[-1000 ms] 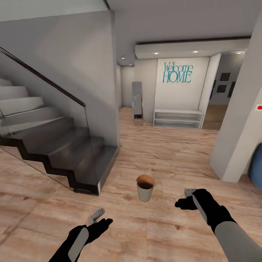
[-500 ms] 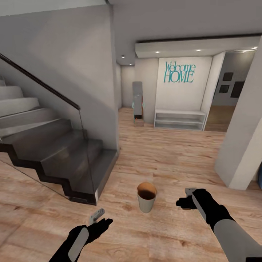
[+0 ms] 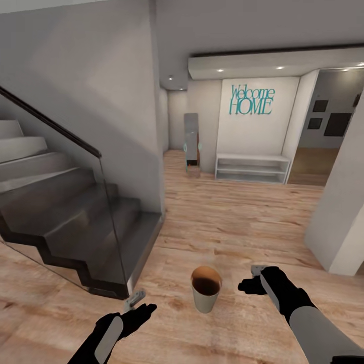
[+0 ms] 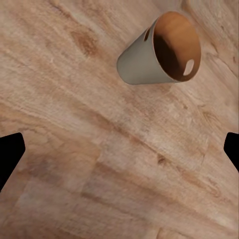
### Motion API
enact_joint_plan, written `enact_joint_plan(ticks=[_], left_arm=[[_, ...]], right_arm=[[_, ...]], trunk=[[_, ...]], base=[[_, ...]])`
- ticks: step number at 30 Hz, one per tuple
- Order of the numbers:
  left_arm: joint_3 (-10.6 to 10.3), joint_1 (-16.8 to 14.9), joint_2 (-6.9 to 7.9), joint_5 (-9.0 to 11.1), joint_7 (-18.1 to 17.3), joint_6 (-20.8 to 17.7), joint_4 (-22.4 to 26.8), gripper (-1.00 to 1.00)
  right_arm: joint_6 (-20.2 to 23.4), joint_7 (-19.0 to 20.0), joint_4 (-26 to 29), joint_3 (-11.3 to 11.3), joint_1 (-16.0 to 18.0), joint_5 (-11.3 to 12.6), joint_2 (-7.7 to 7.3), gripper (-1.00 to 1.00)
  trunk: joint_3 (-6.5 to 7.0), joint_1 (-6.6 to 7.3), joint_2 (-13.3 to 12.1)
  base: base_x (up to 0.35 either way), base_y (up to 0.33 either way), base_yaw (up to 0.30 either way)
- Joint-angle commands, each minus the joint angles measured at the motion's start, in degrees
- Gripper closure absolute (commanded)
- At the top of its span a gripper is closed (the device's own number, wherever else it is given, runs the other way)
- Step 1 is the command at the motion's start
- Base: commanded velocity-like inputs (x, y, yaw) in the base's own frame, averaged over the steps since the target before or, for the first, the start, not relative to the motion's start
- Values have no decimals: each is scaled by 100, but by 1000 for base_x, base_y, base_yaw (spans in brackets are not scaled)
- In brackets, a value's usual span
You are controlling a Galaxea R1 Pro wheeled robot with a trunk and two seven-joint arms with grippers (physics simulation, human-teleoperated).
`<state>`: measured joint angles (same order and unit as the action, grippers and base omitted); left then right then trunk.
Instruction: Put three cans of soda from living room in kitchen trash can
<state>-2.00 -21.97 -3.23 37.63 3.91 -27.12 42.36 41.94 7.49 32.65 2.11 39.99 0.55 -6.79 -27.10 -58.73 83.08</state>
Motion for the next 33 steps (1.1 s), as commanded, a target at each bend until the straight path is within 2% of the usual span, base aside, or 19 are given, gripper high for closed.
enact_joint_plan(ticks=[1,8,13,15,19,27,28,31,32,33], left_arm=[[-7,0,4,-2,-2,0,0,-100],[-20,3,13,-3,2,-2,-3,-100],[-20,4,4,-1,1,-4,-76,-100],[-20,6,0,-1,-2,-4,-142,-100],[-20,5,-2,-1,-4,-4,-178,-100],[-31,6,-11,-1,-4,-1,-191,-100],[-35,7,-16,-1,-1,3,-192,-100],[-36,8,-21,-1,2,4,-192,-100],[-82,7,-50,-33,53,-3,-189,-100],[-113,5,-63,-60,103,-10,-179,-100]], right_arm=[[-1,-1,-2,0,0,-1,1,-100],[-1,-7,-6,-2,0,-2,20,-100],[-6,-43,-163,-3,0,-2,107,-100],[-99,-201,-278,-4,0,3,175,-100],[-265,-400,-381,-8,0,17,216,-100],[-322,-470,-453,-9,0,107,248,-100],[-325,-483,-562,-9,0,110,333,-100],[-330,-496,-743,-5,0,111,423,-100],[-333,-623,-906,-4,0,113,507,-100],[-332,-695,-944,-5,0,115,531,-100]], trunk=[[0,0,0],[0,0,0],[0,0,0],[0,0,0],[0,0,0],[0,0,0],[0,0,0],[0,0,0],[0,0,0],[0,0,0]], base=[[347,0,0],[347,0,0],[347,0,0],[347,0,0],[347,0,0],[347,0,0],[347,0,0],[343,-5,0],[203,-9,0],[162,-7,0]])
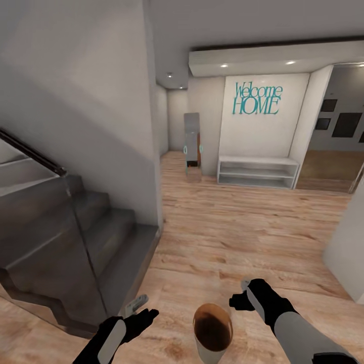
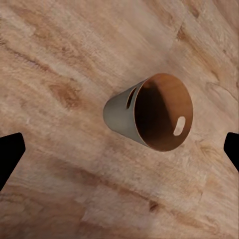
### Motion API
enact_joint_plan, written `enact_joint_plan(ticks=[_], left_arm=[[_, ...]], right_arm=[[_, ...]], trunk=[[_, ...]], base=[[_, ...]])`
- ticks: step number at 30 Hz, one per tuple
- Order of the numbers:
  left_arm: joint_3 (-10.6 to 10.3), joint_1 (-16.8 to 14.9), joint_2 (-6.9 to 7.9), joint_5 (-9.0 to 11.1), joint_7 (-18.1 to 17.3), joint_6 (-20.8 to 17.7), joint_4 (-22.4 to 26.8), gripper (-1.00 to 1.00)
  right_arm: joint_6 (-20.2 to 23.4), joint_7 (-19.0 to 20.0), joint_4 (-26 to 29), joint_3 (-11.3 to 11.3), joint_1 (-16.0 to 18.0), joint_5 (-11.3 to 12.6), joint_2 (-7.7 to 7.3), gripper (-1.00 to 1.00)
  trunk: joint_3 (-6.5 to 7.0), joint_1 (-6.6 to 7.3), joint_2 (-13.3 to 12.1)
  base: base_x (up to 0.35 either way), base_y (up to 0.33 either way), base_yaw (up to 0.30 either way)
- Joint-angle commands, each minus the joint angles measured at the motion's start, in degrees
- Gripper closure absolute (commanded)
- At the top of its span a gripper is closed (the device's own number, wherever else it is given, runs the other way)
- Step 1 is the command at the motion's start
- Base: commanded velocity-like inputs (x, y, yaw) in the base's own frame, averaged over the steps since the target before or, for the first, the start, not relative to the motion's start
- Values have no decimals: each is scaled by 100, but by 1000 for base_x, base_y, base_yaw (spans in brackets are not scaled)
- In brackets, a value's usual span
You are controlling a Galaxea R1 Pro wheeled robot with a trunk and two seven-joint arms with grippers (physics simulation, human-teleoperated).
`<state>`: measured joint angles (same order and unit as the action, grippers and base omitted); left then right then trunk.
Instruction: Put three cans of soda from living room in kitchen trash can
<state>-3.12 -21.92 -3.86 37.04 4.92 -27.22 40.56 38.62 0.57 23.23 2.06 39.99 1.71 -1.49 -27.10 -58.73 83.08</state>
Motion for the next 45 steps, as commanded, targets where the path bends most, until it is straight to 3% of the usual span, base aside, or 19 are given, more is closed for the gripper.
enact_joint_plan(ticks=[1,2,3,6,11,19,22,23,25,28,32,34,35,36,39,45], left_arm=[[-53,-2,-34,-28,179,-16,39,-100],[-68,-3,-61,-30,306,-24,65,-100],[-73,-4,-174,87,1086,-46,264,-100],[-90,-5,-201,240,1353,-126,399,-100],[-101,-5,-233,434,1601,-607,599,-100],[-85,-5,-243,480,1639,-729,647,-100],[-69,-5,-224,599,1655,-754,647,-100],[-68,-7,-194,759,1642,-765,643,-100],[-74,-10,-177,860,1627,-771,621,-100],[-81,-55,-173,949,1403,-798,612,-100],[-131,-211,-286,964,1274,-916,607,-100],[-65,-304,-271,983,1265,-947,533,-100],[228,-429,-175,990,1273,-965,421,-100],[382,-580,-89,975,1263,-962,210,-100],[446,-772,-40,937,1243,-908,-93,-100],[266,-985,-14,543,1132,-412,-820,-100]], right_arm=[[2,-128,-56,-1,0,4,34,-100],[2,-174,-75,-2,0,6,45,-100],[4,-296,-127,-3,0,15,75,-100],[4,-325,-144,-3,0,15,86,-100],[0,-364,-289,-4,0,19,174,-100],[-4,-377,-374,-75,120,80,193,-100],[-4,-386,-415,-361,237,254,173,-100],[-4,-432,-437,-598,280,338,165,-100],[-6,-509,-448,-737,300,385,166,-100],[-108,-587,-459,-835,311,413,182,-100],[-258,-615,-460,-861,320,422,160,-100],[-293,-621,-456,-869,327,429,140,-100],[-314,-625,-455,-872,331,428,135,-100],[-322,-625,-455,-873,333,428,135,-100],[-325,-624,-457,-875,334,427,133,-100],[-329,-628,-459,-874,334,427,146,-100]], trunk=[[0,0,0],[0,0,0],[0,0,0],[-36,-44,80],[-126,-154,281],[-269,-329,602],[-323,-395,722],[-341,-417,762],[-377,-461,842],[-431,-527,963],[-503,-615,1123],[-538,-659,1203],[-556,-681,1243],[-574,-703,1283],[-628,-769,1404],[-736,-901,1644]], base=[[104,-4,0],[83,-4,0],[27,-1,0],[18,-1,0],[5,0,0],[0,0,0],[0,0,0],[0,0,0],[0,0,0],[0,0,0],[0,0,0],[0,0,0],[0,0,0],[0,0,0],[0,0,0],[0,0,0]])
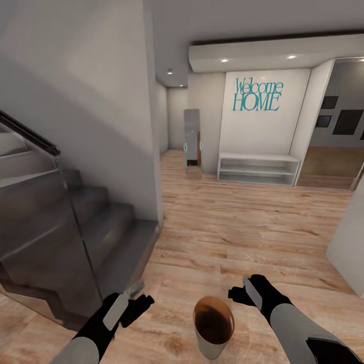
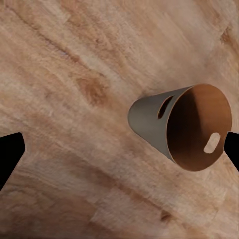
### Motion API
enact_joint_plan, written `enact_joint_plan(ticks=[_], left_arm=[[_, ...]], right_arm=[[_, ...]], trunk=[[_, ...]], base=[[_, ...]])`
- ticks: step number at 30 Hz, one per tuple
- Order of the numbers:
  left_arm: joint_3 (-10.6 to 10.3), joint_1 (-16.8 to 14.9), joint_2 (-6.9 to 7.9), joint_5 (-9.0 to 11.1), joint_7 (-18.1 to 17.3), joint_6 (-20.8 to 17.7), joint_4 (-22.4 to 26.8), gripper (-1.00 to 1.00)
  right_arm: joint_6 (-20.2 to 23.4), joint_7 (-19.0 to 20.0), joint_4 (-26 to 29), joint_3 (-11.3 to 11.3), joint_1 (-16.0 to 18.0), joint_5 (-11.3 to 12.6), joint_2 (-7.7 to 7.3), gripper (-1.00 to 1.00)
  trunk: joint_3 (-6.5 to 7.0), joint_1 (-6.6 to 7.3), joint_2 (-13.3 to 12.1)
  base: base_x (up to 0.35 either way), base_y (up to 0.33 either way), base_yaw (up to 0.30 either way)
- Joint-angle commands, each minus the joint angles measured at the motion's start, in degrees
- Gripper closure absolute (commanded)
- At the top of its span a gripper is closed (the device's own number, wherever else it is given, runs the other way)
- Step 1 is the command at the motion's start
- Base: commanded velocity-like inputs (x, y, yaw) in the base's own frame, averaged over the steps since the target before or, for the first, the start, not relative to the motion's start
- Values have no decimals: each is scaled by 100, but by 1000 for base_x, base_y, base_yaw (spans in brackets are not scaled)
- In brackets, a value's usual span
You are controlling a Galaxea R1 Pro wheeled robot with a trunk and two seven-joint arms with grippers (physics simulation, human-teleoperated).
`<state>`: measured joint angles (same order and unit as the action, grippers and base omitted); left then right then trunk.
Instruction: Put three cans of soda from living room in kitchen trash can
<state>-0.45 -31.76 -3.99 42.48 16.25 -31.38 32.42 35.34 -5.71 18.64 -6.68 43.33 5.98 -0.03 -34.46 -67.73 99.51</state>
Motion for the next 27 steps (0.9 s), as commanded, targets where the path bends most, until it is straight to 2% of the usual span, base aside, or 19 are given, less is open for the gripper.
enact_joint_plan(ticks=[1,8,14,21,27], left_arm=[[-13,-8,-8,-24,-6,46,-88,-100],[-60,-29,-53,-115,-25,213,-386,-100],[-70,-32,-65,-129,-32,268,-428,-100],[-73,-32,-73,-121,-34,275,-430,-100],[-75,-32,-75,-118,-34,275,-430,-100]], right_arm=[[0,0,0,0,0,2,1,-100],[0,1,3,-28,0,18,-33,-100],[-24,1,0,-346,-7,165,-30,-100],[-67,-28,-6,-418,-8,182,-6,-100],[-83,-542,-5,-391,-14,157,22,-100]], trunk=[[-18,-23,42],[-144,-176,323],[-252,-308,563],[-377,-462,844],[-485,-594,1085]], base=[[0,0,0],[0,0,0],[0,0,0],[0,0,0],[0,0,0]])
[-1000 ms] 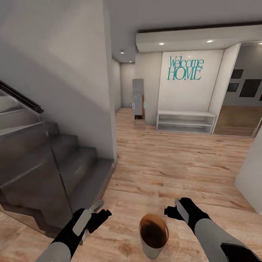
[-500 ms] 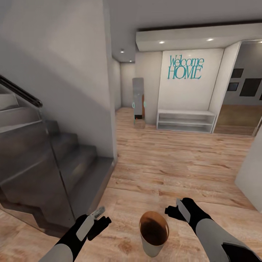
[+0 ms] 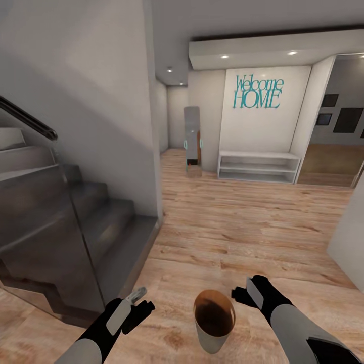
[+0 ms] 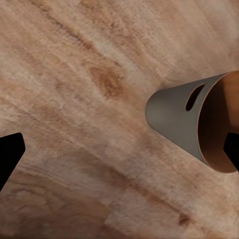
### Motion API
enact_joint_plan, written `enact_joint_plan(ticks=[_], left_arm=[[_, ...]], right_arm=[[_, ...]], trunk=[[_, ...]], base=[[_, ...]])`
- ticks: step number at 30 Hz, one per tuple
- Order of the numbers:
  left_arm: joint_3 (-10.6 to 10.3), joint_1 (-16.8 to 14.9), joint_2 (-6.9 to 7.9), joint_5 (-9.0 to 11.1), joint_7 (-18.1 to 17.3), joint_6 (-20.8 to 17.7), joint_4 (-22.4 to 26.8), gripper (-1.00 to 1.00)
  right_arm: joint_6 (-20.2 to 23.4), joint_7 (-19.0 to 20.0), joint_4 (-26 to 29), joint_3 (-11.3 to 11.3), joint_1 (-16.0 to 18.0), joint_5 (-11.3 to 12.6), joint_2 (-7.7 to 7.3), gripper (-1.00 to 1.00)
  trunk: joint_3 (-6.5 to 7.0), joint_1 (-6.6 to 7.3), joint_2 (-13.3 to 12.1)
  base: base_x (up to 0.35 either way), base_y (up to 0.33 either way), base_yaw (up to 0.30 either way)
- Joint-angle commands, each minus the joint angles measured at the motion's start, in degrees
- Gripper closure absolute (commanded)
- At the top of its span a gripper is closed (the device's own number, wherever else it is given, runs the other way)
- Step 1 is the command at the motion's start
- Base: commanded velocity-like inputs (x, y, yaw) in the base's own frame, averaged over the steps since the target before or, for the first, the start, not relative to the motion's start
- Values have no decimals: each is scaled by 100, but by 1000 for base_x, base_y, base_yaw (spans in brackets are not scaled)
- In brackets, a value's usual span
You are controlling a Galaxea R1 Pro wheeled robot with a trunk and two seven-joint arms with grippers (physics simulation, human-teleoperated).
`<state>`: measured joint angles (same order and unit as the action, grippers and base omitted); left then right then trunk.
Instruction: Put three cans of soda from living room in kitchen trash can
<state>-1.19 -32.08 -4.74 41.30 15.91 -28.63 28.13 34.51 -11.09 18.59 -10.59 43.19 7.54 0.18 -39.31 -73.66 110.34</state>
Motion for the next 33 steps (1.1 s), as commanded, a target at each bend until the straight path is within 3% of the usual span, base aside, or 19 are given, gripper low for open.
enact_joint_plan(ticks=[1,7,15,25,33], left_arm=[[-1,0,-2,-3,0,3,3,-100],[-4,0,-9,-7,-4,7,16,-100],[-15,17,-7,-18,-32,11,4,-100],[-561,146,-1,-83,-201,172,-33,-100],[-590,154,-7,-27,-193,177,0,-100]], right_arm=[[-2,-68,-1,5,-1,-2,0,-100],[-6,-170,3,12,-3,-8,5,-100],[-3,-181,2,13,-3,-8,0,-100],[2,-182,0,13,-3,-2,5,-100],[3,-182,-29,13,-3,7,0,-100]], trunk=[[-18,-23,42],[-126,-154,282],[-126,-154,282],[-126,-154,282],[-126,-154,282]], base=[[0,0,0],[0,0,0],[4,0,0],[231,0,0],[261,0,0]])
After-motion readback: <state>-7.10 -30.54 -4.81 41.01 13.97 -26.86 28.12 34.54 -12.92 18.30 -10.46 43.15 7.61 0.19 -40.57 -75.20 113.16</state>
